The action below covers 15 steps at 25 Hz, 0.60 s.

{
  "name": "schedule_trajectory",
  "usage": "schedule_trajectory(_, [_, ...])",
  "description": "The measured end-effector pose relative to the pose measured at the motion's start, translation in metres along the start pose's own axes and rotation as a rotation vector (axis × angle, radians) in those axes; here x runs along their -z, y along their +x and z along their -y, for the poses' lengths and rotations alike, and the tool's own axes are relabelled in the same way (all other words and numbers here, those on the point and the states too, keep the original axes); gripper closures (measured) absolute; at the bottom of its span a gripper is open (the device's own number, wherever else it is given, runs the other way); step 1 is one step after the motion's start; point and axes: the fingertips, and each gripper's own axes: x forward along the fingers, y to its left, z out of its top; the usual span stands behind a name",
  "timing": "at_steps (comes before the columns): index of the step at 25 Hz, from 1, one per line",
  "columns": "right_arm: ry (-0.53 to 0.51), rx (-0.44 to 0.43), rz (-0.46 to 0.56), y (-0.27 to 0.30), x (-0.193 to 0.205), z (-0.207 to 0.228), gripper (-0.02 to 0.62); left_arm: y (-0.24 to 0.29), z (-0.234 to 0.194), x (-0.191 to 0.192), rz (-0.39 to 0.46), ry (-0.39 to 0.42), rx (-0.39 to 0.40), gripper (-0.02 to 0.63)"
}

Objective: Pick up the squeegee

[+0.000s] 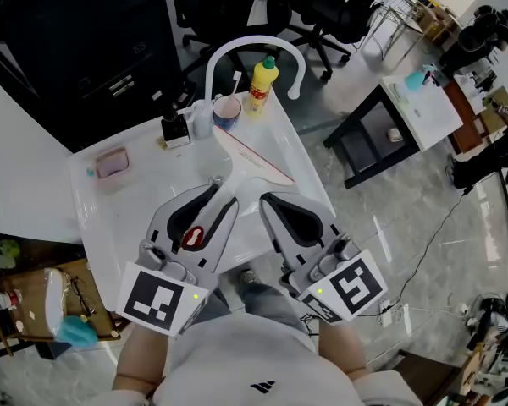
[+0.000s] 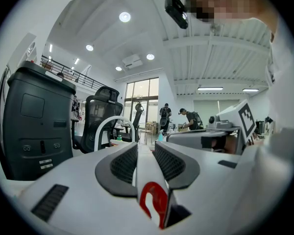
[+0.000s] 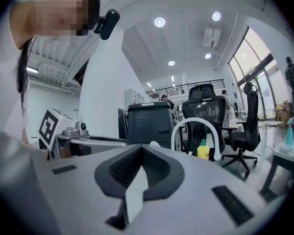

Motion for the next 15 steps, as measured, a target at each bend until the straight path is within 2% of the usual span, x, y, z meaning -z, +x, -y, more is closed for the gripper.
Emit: schedule_trajectory(15, [-0.026, -0.044, 0.001, 0.006, -0.005, -0.02, 0.586, -0.021, -0.005, -0.007, 0.014, -0.003, -0.042, 0.488])
